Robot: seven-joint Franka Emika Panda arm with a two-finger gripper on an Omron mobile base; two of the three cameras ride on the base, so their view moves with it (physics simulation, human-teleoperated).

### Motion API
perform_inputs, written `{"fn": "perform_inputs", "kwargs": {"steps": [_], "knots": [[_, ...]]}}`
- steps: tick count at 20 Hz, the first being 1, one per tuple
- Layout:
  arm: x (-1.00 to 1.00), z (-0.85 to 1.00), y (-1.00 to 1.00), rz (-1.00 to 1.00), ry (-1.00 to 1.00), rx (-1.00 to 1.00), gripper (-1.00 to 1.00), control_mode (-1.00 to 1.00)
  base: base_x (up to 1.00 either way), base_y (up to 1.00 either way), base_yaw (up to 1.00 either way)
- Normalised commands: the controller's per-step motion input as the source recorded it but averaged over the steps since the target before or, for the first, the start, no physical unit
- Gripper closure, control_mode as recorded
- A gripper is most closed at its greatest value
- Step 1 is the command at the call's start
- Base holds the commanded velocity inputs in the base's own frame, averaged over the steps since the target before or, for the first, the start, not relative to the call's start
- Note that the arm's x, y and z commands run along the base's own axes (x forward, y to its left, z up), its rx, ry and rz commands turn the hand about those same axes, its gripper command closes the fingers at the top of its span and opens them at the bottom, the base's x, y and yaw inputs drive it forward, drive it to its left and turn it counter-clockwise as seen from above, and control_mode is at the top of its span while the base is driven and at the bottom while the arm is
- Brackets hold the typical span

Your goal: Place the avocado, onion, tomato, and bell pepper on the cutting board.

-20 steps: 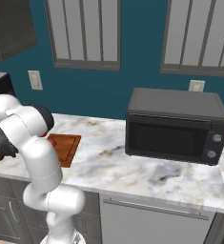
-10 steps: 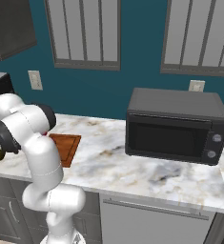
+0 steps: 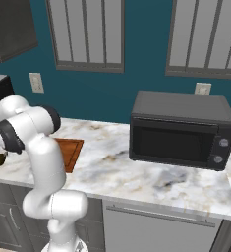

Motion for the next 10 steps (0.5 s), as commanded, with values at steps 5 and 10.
{"fn": "perform_inputs", "kwargs": {"steps": [5, 10], "knots": [[0.00, -0.20, 0.00, -0.03, 0.04, -0.02, -1.00, -1.00, 0.00, 0.00, 0.00], [0.00, -0.20, 0.00, -0.03, 0.04, -0.02, -1.00, -1.00, 0.00, 0.00, 0.00]]}}
